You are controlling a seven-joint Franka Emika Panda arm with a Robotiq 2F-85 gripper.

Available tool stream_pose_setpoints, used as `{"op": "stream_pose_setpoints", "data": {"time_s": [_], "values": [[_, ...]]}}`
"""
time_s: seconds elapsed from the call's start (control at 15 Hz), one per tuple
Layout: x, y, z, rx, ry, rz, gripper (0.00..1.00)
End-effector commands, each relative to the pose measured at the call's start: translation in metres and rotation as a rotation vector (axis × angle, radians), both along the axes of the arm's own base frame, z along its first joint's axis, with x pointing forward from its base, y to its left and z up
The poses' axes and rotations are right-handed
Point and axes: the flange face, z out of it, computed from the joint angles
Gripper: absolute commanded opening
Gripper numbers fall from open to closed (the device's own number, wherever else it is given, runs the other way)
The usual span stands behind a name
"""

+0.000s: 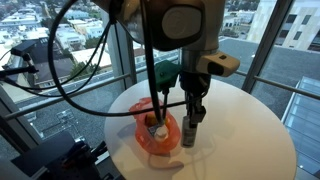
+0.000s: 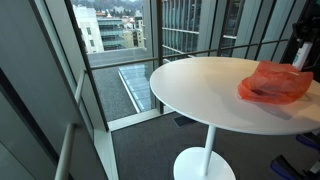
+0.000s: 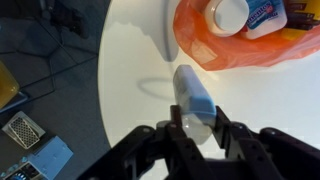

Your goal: Remove the paper roll from the plastic bag

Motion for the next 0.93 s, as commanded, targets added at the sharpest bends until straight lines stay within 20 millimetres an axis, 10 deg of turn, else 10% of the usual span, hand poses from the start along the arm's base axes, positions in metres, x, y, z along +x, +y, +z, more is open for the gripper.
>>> {"op": "stream_pose_setpoints", "data": {"time_s": [0.0, 0.87], "values": [[-0.003, 0.003, -0.028, 0.007, -0.007, 0.003, 0.09], [-0.018, -0.033, -0.079, -0.005, -0.073, -0.073, 0.09]]}}
